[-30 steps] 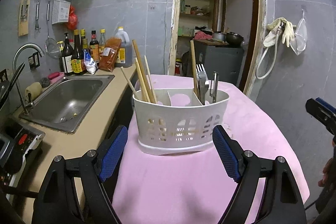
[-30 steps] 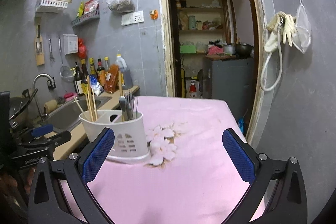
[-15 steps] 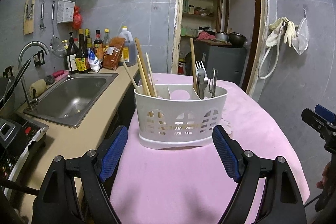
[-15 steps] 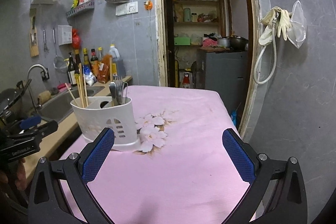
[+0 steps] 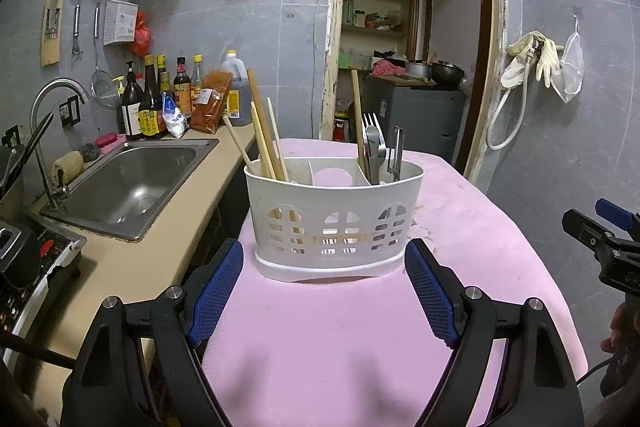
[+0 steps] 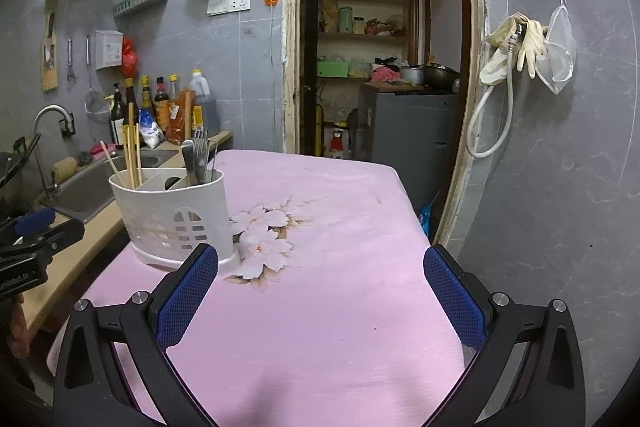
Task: Organize utensils
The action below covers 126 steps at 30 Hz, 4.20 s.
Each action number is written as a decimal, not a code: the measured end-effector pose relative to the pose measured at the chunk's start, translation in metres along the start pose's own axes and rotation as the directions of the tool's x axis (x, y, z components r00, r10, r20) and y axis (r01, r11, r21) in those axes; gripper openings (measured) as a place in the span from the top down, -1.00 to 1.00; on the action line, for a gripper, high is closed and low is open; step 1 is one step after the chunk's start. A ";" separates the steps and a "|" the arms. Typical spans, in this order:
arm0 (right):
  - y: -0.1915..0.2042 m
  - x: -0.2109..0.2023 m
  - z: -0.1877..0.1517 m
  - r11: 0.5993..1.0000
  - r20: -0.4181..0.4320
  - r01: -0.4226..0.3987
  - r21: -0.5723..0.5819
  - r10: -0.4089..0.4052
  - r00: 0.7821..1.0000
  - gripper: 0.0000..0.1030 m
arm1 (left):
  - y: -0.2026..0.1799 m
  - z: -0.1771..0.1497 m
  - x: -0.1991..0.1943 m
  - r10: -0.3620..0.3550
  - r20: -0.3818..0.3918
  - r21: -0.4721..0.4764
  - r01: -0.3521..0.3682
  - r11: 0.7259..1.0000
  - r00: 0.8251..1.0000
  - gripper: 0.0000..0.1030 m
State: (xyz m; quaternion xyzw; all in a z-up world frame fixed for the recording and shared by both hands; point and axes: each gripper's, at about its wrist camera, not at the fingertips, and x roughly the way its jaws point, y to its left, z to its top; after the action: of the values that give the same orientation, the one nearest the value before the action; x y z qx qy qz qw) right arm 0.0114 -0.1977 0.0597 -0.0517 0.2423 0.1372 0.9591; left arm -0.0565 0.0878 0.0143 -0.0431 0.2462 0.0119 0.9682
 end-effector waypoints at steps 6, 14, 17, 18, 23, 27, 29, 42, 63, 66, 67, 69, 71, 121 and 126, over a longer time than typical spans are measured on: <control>0.001 0.002 0.001 1.000 0.001 -0.011 -0.005 0.011 1.000 -1.00 | 0.000 0.001 0.000 0.001 0.010 0.000 -0.001 1.000 1.000 -0.52; 0.002 0.002 0.002 1.000 0.009 -0.011 -0.004 0.011 1.000 -1.00 | 0.001 0.002 -0.002 0.002 0.022 0.005 -0.002 1.000 1.000 -0.52; 0.003 0.002 0.003 1.000 0.012 -0.010 -0.005 0.010 1.000 -1.00 | 0.001 0.002 -0.001 0.001 0.023 0.005 -0.001 1.000 1.000 -0.52; 0.003 0.002 0.003 1.000 0.013 -0.010 -0.005 0.010 1.000 -1.00 | 0.001 0.002 -0.001 0.001 0.023 0.005 -0.002 1.000 1.000 -0.52; 0.002 0.002 0.003 1.000 0.012 -0.011 -0.004 0.011 1.000 -1.00 | 0.001 0.003 -0.001 0.001 0.024 0.005 -0.001 1.000 1.000 -0.52; 0.003 0.001 0.004 1.000 0.016 -0.009 -0.005 0.009 1.000 -1.00 | 0.001 0.003 -0.001 0.002 0.025 0.004 -0.002 1.000 1.000 -0.52; 0.003 0.001 0.004 1.000 0.017 -0.008 -0.005 0.008 1.000 -1.00 | 0.002 0.003 0.000 0.000 0.025 0.004 0.000 1.000 1.000 -0.52; 0.004 0.003 0.005 1.000 0.014 -0.009 -0.005 0.009 1.000 -1.00 | 0.003 0.005 0.004 -0.004 0.021 0.004 0.004 1.000 1.000 -0.52; 0.004 0.009 0.006 1.000 0.008 -0.010 -0.003 0.010 1.000 -1.00 | 0.003 0.007 0.010 -0.008 0.019 0.002 0.008 1.000 1.000 -0.52; 0.004 0.009 0.006 1.000 0.006 -0.011 -0.003 0.011 1.000 -1.00 | 0.004 0.007 0.009 -0.008 0.019 0.002 0.008 1.000 1.000 -0.52; 0.004 0.009 0.006 1.000 0.007 -0.010 -0.003 0.010 1.000 -1.00 | 0.004 0.006 0.009 -0.008 0.019 0.003 0.008 1.000 1.000 -0.52; 0.004 0.009 0.006 1.000 0.008 -0.010 -0.003 0.010 1.000 -1.00 | 0.004 0.006 0.009 -0.008 0.019 0.003 0.008 1.000 1.000 -0.52; 0.004 0.009 0.006 1.000 0.007 -0.011 -0.003 0.011 1.000 -1.00 | 0.004 0.006 0.009 -0.008 0.019 0.003 0.008 1.000 1.000 -0.52; 0.008 0.010 0.008 1.000 0.015 -0.011 -0.002 0.011 1.000 -1.00 | 0.003 0.011 0.010 -0.009 0.030 0.002 0.009 1.000 0.999 -0.52; 0.009 0.011 0.008 1.000 0.015 -0.011 -0.002 0.011 1.000 -1.00 | 0.003 0.009 0.009 -0.008 0.030 0.002 0.008 1.000 1.000 -0.52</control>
State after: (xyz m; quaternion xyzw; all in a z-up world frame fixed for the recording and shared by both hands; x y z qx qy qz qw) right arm 0.0212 -0.1853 0.0612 -0.0501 0.2352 0.1432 0.9600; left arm -0.0446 0.0918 0.0182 -0.0428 0.2312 0.0085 0.9719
